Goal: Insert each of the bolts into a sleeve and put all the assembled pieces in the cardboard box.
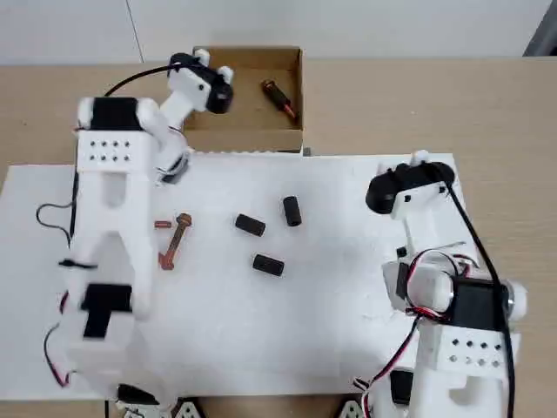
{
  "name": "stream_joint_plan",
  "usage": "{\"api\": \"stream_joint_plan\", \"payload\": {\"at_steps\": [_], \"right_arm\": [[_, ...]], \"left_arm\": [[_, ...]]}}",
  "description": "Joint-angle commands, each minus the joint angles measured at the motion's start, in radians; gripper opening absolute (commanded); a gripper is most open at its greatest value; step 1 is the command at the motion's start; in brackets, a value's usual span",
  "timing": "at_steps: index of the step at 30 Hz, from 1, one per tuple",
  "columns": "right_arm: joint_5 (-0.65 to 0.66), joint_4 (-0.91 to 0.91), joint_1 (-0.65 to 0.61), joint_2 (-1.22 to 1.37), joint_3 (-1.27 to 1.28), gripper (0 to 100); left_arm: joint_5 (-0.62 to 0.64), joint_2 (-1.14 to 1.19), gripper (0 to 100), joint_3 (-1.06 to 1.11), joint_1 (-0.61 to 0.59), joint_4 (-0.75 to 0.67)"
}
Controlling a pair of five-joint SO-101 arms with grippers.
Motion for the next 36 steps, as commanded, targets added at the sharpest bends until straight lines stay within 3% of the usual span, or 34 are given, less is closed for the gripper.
{"api": "stream_joint_plan", "payload": {"at_steps": [1,10,16,24,30,36], "right_arm": [[-0.031,0.033,-0.041,-0.019,-0.037,0.5],[-0.135,0.027,-0.039,-0.019,-0.037,0.7],[-0.137,0.013,-0.039,-0.021,-0.038,0.7],[-0.137,-0.077,-0.039,-0.246,-0.009,0.4],[-0.137,-0.182,-0.044,-0.464,0.219,0.4],[-0.137,-0.283,-0.045,-0.641,0.413,0.4]], "left_arm": [[0.11,-0.172,0,0.064,0.054,-0.026],[0.419,-0.358,0,0.297,0.235,-0.055],[0.465,-0.496,0,0.389,0.382,-0.032],[0.537,-0.75,0,0.651,0.4,-0.25],[0.546,-1.014,0,0.949,0.399,-0.466],[0.694,-1.281,0,1.224,0.382,-0.677]]}}
